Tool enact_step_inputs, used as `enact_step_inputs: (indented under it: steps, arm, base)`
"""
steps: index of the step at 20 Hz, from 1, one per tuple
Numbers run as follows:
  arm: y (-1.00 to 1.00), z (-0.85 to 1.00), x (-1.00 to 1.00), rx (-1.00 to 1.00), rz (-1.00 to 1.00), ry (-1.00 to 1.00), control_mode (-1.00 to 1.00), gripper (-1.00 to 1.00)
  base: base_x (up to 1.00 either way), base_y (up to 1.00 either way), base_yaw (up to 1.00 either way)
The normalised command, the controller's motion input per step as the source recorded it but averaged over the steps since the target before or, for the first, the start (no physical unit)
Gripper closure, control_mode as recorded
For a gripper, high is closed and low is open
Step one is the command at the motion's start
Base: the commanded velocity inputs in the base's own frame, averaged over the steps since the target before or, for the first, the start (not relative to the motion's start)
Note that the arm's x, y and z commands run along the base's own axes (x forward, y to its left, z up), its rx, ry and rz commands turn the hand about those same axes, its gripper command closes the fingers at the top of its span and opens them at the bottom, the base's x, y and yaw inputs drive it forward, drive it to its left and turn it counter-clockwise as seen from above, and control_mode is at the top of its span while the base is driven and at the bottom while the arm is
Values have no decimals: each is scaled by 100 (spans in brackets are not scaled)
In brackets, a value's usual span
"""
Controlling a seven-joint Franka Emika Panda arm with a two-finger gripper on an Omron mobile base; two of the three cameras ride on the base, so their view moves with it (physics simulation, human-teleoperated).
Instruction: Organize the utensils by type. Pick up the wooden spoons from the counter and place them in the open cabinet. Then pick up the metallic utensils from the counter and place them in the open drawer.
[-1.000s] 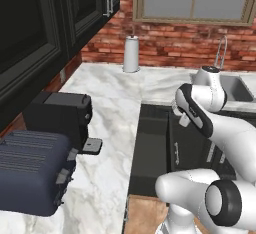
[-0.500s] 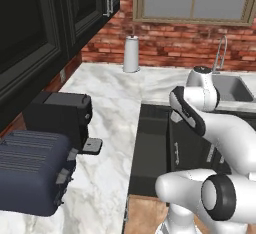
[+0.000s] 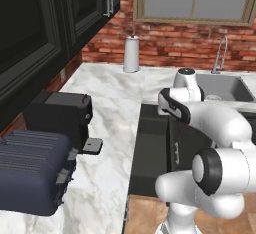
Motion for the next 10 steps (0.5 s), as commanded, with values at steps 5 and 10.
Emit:
enact_step_inputs:
  steps: [5,10]
  arm:
    - [6,-36,14,26,-39,-12,-100,100]
    - [10,-43,12,2,-31,-17,-100,100]
  base:
    - [0,0,0]
    - [0,0,0]
